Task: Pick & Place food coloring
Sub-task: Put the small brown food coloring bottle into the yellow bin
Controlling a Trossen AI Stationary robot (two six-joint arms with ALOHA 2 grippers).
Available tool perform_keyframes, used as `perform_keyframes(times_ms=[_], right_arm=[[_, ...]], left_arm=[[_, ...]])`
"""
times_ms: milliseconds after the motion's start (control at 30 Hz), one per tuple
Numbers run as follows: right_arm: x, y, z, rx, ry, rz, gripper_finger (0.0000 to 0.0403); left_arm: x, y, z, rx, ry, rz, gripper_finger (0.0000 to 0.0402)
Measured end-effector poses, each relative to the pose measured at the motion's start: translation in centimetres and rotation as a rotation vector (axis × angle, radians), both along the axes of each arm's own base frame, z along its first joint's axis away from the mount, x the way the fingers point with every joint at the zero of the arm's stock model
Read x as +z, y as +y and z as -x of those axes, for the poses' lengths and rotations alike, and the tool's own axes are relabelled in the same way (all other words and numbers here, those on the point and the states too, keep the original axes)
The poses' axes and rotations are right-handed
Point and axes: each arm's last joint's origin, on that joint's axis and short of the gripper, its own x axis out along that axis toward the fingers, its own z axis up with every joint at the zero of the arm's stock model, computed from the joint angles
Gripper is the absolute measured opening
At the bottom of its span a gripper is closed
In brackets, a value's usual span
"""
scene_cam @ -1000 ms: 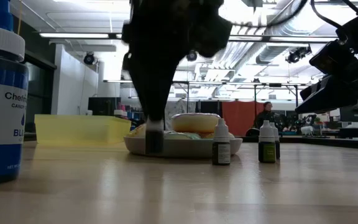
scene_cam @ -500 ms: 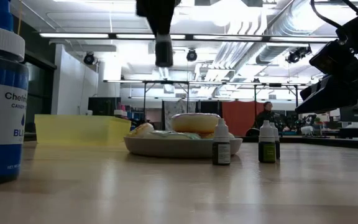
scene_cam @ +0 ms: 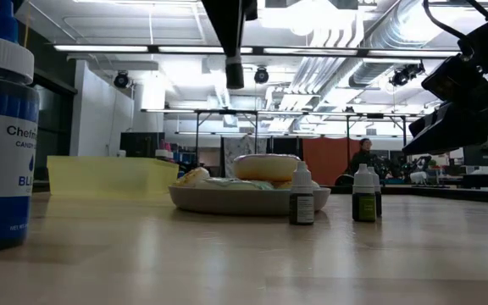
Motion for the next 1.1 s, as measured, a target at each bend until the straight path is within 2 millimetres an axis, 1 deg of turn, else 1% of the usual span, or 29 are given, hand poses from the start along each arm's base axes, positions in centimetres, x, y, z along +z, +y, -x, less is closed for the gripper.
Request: perform_keyframes(times_ms=[233, 333, 433, 500, 600, 667, 767, 833, 967, 1100], right_arm=[[0.0, 0.0, 0.0, 0.0, -0.001, 0.0, 0.0], [0.0, 0.0, 0.0, 0.0, -0.001, 0.0, 0.0], [0.0, 0.0, 0.0, 0.0, -0.001, 0.0, 0.0], [0.0, 0.0, 0.0, 0.0, -0.001, 0.0, 0.0], [0.0, 0.0, 0.0, 0.0, 0.0, 0.0, 0.0], [0.0, 0.0, 0.0, 0.0, 0.001, 0.0, 0.0], [0.0, 0.0, 0.0, 0.0, -0.001, 0.0, 0.0], [0.0, 0.0, 0.0, 0.0, -0.001, 0.0, 0.0], [0.0, 0.0, 0.0, 0.0, -0.002, 0.0, 0.0], [0.0, 0.0, 0.0, 0.0, -0.001, 0.0, 0.0]], left_arm=[[3.0, 3.4, 1.2, 0.008, -0.069, -0.011, 0.0042], [3.8, 4.8, 2.1, 0.025, -0.073, -0.015, 0.0042], [3.9, 6.4, 3.7, 0.043, -0.045, -0.023, 0.0042], [3.6, 7.3, 4.8, 0.062, -0.02, -0.029, 0.0042], [3.2, 8.8, 7.0, 0.102, -0.043, -0.023, 0.0042], [2.5, 9.8, 8.5, 0.128, -0.07, 0.0, 0.0042], [1.0, 11.2, 10.9, 0.197, -0.106, 0.056, 0.0042], [-0.1, 12.2, 12.5, 0.288, -0.123, 0.091, 0.0042], [-2.1, 14.5, 15.4, 0.551, -0.073, 0.105, 0.0042], [-3.4, 16.6, 17.3, 0.766, -0.039, 0.104, 0.0042]])
